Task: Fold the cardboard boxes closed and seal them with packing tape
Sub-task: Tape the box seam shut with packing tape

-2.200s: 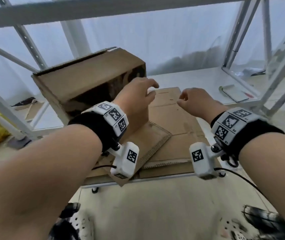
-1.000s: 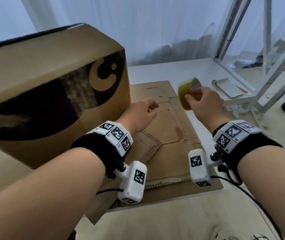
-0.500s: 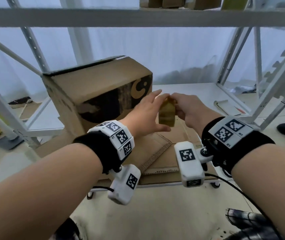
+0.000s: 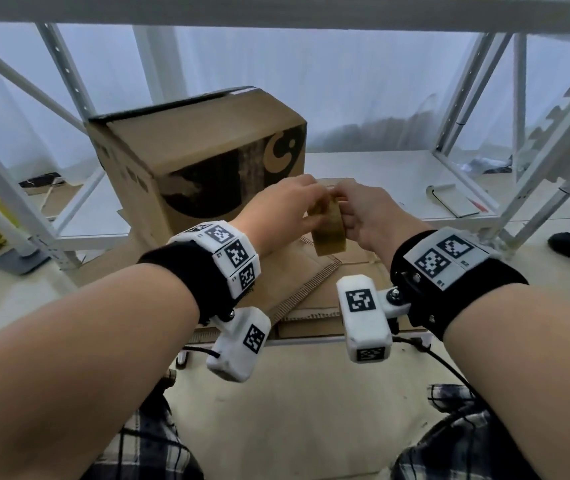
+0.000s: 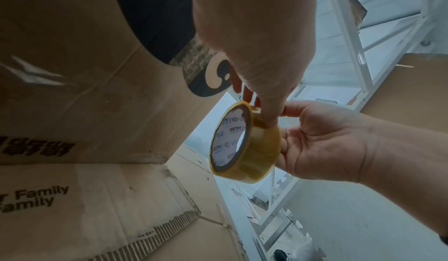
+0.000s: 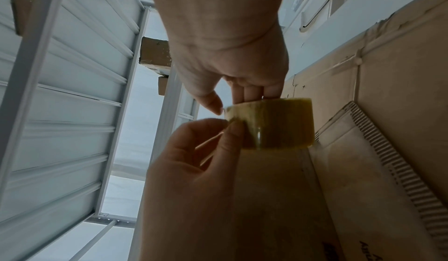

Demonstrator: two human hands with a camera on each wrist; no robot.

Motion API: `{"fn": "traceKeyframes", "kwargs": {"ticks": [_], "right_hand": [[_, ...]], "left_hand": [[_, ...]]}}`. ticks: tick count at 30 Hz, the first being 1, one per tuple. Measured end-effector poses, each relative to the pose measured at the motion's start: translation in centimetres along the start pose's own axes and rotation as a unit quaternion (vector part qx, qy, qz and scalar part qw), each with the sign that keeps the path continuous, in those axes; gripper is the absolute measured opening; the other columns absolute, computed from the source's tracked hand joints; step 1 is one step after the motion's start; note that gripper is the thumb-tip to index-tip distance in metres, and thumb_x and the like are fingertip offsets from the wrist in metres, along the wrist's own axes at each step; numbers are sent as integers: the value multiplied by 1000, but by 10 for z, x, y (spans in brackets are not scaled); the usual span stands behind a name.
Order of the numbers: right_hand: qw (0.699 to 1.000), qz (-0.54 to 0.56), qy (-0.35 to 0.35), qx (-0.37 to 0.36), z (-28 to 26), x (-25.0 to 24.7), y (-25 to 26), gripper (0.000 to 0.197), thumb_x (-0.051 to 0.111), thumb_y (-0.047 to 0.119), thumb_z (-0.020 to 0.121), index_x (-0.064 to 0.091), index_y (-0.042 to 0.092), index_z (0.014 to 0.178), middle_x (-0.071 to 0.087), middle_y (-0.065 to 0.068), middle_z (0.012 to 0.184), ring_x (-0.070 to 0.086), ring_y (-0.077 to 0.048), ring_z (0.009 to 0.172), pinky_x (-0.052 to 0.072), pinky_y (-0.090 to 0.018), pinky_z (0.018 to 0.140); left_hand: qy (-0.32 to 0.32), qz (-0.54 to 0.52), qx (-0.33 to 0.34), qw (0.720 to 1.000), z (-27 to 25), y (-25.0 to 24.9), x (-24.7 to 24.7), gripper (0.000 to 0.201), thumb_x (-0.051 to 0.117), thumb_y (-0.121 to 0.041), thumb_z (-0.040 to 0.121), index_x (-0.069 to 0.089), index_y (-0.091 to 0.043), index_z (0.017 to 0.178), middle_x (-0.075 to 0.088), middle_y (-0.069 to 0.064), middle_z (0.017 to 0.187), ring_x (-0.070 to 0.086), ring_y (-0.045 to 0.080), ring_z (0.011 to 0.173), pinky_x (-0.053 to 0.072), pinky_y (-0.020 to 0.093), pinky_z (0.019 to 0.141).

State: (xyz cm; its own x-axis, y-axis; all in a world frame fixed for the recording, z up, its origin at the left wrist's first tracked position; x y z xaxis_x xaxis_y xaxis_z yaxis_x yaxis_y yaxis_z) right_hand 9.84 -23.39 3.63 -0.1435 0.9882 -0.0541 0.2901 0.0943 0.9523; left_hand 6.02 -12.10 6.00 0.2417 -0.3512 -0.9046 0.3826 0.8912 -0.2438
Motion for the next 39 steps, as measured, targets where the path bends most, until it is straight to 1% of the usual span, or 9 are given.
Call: {"fn": "traceKeyframes", "kwargs": {"ticks": [4,8,13,17,20,24,28,31,39], "right_hand": [[1000,10,23,-12,-7,-4,1,18,55,11,95,57,9,77,62,-8,72,62,-18,68,55,-30,75],[996,-76,6,-49,-9,-12,5,20,55,23,95,58,11,80,63,-6,69,63,-14,56,55,-25,55],[931,-302,-61,-194,3,-22,11,27,58,29,91,58,7,74,51,-4,67,50,-17,68,43,-32,65],[952,-245,111,-145,7,-7,-3,21,48,17,96,68,11,98,66,-4,100,58,-15,97,42,-21,77],[942,-262,192,-80,10,0,-20,21,48,20,91,67,12,88,68,-6,91,61,-20,89,47,-31,84],[941,-247,229,-40,5,5,-24,25,46,24,94,58,6,81,60,-10,68,56,-19,61,48,-28,65],[934,-285,203,-75,5,8,-19,29,53,42,93,63,15,97,63,-8,91,58,-21,83,48,-34,83],[927,-304,182,-124,3,8,-12,28,54,41,93,62,15,84,61,-7,82,55,-19,75,45,-29,73],[921,-312,133,-189,4,5,-3,31,56,38,93,60,11,80,56,-2,69,51,-11,61,39,-18,58]], "left_hand": [[16,-18,3,1000,2,-3,3,13,59,-26,91,66,-21,102,57,-5,111,56,13,93,50,29,81],[9,-12,-11,1000,4,-4,-4,16,54,-25,94,64,-17,105,57,-3,108,55,14,92,47,27,80],[61,5,23,998,-4,-1,-7,14,51,-25,96,61,-19,103,52,-8,101,47,10,94,36,23,77],[115,47,89,988,-8,-2,-3,14,58,-30,92,66,-22,101,46,-7,107,33,6,101,32,23,81],[91,27,104,990,-12,0,-7,12,62,-32,89,69,-23,96,42,-8,102,32,6,97,33,23,78],[88,-20,64,994,-16,15,-12,11,63,-30,89,68,-23,95,43,-8,101,40,11,101,41,29,86],[101,-37,-7,994,-20,31,-9,8,61,-30,90,63,-27,97,46,-10,100,50,10,91,48,30,82],[74,-97,-52,991,-21,34,-8,10,65,-29,87,58,-25,93,55,-11,94,56,9,86,51,24,77],[127,-323,-187,919,-25,42,3,12,66,-23,87,64,-11,91,69,7,88,66,13,79,56,23,73]]}}
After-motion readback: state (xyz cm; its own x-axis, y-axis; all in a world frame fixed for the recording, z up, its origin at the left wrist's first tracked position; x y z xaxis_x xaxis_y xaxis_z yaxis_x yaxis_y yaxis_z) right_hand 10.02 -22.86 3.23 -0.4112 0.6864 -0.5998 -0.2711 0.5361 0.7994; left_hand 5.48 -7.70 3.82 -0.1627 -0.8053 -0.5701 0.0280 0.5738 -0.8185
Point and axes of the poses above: each hand's wrist, its own z-axis towards the middle knuckle, its own x-axis out of the palm, y = z × x, the point moved 5 cm from there along z, towards the middle knuckle
